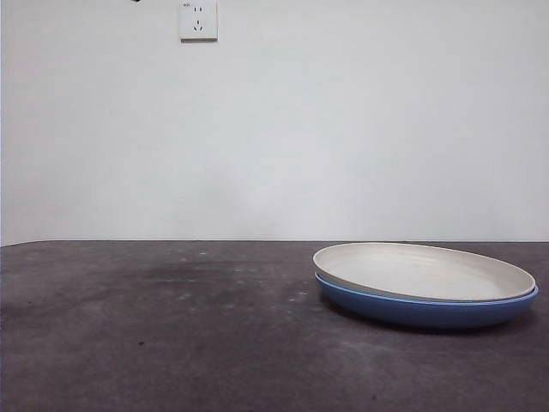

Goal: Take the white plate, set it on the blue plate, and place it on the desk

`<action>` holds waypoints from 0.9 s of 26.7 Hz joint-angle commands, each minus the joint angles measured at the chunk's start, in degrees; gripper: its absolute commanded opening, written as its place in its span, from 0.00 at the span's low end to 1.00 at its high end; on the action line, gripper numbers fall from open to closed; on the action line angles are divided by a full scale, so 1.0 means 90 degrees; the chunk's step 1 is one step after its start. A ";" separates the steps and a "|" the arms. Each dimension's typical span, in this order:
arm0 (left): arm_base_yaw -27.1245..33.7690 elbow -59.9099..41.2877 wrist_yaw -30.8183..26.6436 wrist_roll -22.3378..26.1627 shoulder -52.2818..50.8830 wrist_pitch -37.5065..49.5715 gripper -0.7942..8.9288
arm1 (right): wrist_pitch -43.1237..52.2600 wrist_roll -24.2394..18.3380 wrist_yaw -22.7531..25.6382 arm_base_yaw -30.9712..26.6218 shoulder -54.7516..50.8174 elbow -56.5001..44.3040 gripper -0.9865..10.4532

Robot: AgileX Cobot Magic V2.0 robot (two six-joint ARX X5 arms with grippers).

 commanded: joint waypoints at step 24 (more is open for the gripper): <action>-0.0299 -0.1768 0.1358 0.0389 -0.0833 0.0017 0.46 | 0.0102 0.0474 0.0452 0.0019 0.0437 -0.0610 0.47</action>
